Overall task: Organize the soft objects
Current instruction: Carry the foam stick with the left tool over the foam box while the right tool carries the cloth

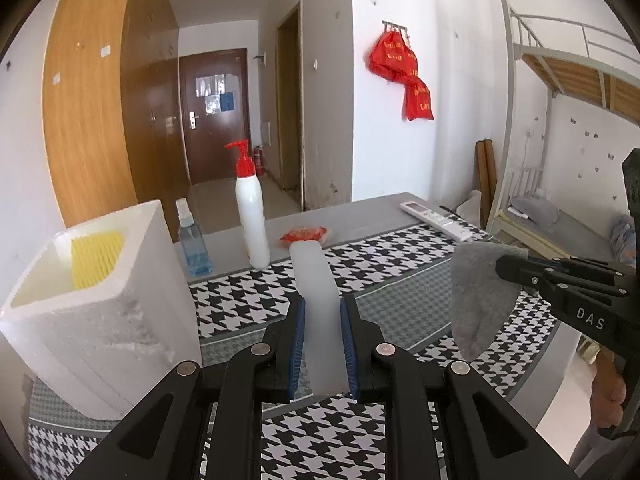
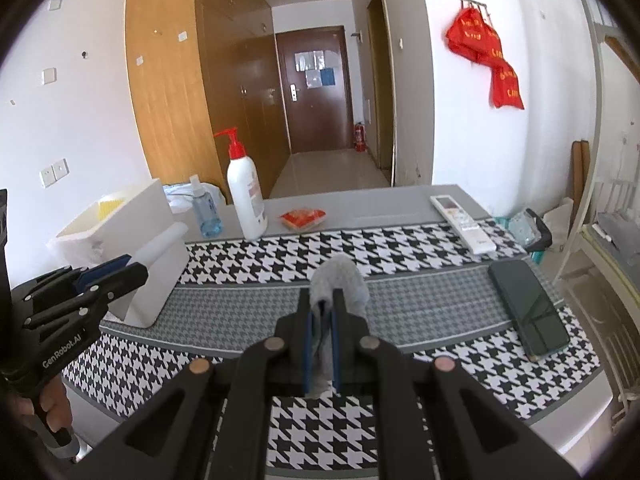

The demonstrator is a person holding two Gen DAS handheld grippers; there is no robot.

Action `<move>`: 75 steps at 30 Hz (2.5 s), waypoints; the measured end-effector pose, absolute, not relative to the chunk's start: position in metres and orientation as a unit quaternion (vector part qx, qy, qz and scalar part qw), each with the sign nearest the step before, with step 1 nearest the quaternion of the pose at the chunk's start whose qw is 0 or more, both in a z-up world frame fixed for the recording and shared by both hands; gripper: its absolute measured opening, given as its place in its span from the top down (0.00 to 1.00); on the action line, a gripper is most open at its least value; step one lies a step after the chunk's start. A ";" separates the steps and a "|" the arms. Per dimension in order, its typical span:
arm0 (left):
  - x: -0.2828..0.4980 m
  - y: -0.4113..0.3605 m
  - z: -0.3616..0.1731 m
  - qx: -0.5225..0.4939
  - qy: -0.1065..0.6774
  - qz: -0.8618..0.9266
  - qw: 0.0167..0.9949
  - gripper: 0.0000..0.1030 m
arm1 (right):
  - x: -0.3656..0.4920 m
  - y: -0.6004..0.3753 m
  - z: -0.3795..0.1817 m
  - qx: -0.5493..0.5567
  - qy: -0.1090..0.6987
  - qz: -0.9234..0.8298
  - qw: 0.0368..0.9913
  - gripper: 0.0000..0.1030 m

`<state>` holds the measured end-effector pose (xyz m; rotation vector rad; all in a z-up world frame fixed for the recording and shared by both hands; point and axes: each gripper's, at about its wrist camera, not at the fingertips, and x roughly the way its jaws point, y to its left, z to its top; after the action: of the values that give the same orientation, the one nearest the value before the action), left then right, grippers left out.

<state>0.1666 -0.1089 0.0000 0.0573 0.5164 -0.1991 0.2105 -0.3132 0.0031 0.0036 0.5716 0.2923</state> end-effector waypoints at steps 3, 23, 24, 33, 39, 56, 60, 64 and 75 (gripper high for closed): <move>0.166 -0.107 0.005 0.028 0.249 -0.096 0.963 0.81 | 0.211 -0.312 0.007 0.003 0.276 0.146 0.950 0.90; 0.170 -0.084 0.039 0.024 0.222 -0.061 0.973 0.81 | 0.222 -0.284 0.039 0.001 0.241 0.186 0.952 0.90; 0.171 -0.083 0.041 0.024 0.220 -0.059 0.973 0.81 | 0.222 -0.283 0.040 0.001 0.240 0.187 0.953 0.90; 0.176 -0.071 0.052 0.022 0.207 -0.047 0.977 0.81 | 0.230 -0.272 0.051 0.003 0.230 0.198 0.953 0.90; 0.178 -0.065 0.057 0.017 0.203 -0.037 0.978 0.81 | 0.234 -0.261 0.056 0.001 0.224 0.211 0.951 0.90; 0.180 -0.031 0.070 0.005 0.191 0.014 0.981 0.81 | 0.239 -0.222 0.073 -0.008 0.208 0.258 0.944 0.90; 0.181 -0.021 0.069 0.000 0.194 0.031 0.980 0.81 | 0.244 -0.214 0.074 -0.007 0.212 0.263 0.941 0.90; 0.181 -0.010 0.068 -0.002 0.196 0.045 0.980 0.81 | 0.244 -0.204 0.073 -0.012 0.212 0.274 0.938 0.90; 0.187 0.014 0.057 -0.011 0.216 0.074 0.973 0.81 | 0.244 -0.179 0.070 -0.030 0.215 0.296 0.930 0.90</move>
<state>0.1873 0.0145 0.0565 -0.0225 0.4363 0.1503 0.2438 -0.1791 0.0703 -0.0621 0.4402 0.6067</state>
